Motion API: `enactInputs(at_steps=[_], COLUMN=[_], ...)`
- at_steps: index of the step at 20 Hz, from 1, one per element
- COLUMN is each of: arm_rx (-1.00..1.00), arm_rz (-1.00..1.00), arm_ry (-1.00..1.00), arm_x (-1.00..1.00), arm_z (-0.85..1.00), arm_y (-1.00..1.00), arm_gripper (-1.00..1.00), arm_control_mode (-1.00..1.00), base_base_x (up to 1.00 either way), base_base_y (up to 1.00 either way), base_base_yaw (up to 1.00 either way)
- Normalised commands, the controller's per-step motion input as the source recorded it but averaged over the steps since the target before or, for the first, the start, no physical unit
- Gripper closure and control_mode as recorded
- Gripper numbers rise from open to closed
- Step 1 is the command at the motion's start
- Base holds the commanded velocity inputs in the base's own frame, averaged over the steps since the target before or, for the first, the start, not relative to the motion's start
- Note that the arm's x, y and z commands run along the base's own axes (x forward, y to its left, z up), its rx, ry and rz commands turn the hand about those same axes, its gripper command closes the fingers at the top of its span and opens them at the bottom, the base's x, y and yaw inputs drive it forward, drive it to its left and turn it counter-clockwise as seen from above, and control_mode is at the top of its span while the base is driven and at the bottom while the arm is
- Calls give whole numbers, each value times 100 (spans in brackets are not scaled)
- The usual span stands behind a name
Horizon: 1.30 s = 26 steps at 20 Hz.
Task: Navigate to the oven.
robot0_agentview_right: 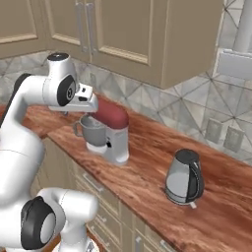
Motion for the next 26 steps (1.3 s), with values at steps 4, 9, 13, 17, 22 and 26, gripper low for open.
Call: enactInputs(at_steps=[4, 9, 13, 17, 22, 26], arm_rx=[0, 0, 0, 0, 0, 0], arm_rz=[0, 0, 0, 0, 0, 0], arm_ry=[0, 0, 0, 0, 0, 0], arm_x=[0, 0, 0, 0, 0, 0], arm_z=[0, 0, 0, 0, 0, 0], arm_y=[0, 0, 0, 0, 0, 0], arm_gripper=[-100, -100, -100, -100, -100, -100], arm_control_mode=[100, 100, 100, 100, 100, 100], base_base_x=[0, 0, 0, 0, 0, 0], base_base_y=[-48, -47, -35, -35, -39, -37], base_base_yaw=[-56, -57, -61, -61, -59, -60])
